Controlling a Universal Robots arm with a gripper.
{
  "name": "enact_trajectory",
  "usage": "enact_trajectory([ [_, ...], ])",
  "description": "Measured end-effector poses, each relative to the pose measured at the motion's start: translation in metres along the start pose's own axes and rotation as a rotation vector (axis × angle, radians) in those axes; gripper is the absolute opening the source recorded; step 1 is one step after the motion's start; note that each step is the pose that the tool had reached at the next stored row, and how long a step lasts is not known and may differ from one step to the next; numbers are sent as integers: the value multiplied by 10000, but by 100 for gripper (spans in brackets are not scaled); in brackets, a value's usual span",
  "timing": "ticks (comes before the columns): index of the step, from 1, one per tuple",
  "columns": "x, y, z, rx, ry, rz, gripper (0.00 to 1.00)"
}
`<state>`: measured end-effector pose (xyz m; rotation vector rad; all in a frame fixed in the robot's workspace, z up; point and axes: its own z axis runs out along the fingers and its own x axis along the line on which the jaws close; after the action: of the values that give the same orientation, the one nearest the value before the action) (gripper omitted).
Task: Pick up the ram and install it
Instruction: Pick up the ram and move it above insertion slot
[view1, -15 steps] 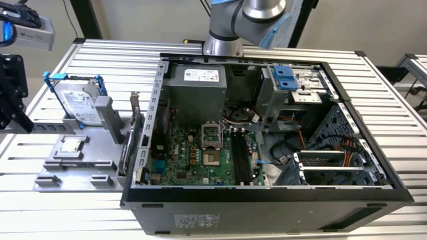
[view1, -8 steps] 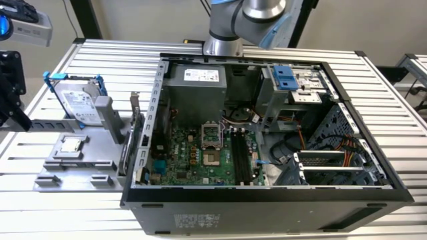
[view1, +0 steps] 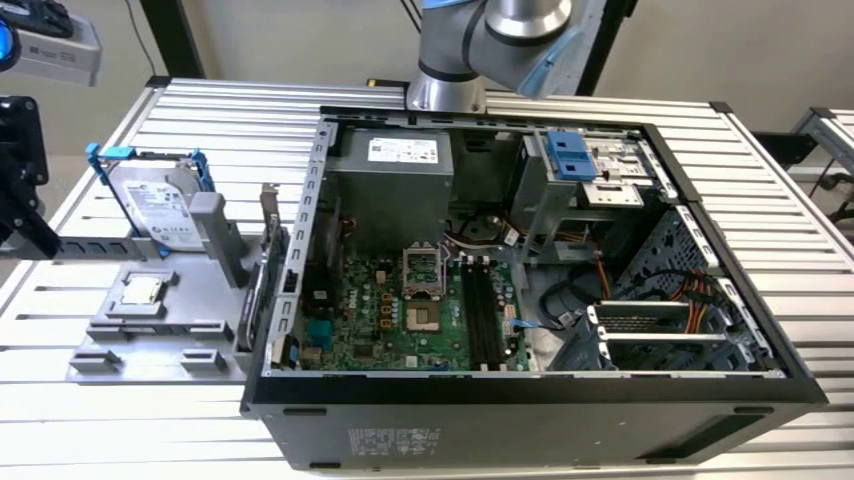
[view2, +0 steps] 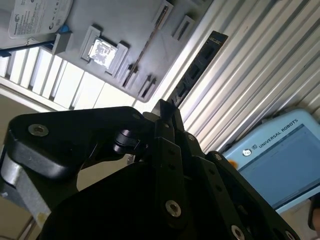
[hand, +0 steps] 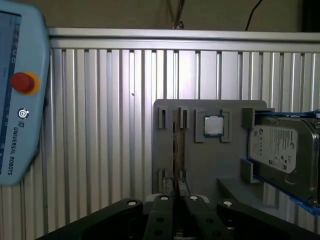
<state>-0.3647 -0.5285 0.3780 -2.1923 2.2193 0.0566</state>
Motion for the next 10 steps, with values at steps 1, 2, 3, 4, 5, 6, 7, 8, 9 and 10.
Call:
enact_trajectory([
  [1, 0, 0, -7, -1, 0, 0, 0],
  [2, -1, 0, -13, -1, 0, 0, 0],
  [3, -1, 0, -20, 0, 0, 0, 0],
  [4, -1, 0, -28, 0, 0, 0, 0],
  [5, -2, 1, -36, 0, 0, 0, 0],
  [6, -2, 0, -44, 0, 0, 0, 0],
  [7, -2, 1, -52, -1, 0, 0, 0],
  [8, -2, 1, -60, 0, 0, 0, 0],
  [9, -3, 1, -67, 0, 0, 0, 0],
  [10, -3, 1, -72, 0, 0, 0, 0],
])
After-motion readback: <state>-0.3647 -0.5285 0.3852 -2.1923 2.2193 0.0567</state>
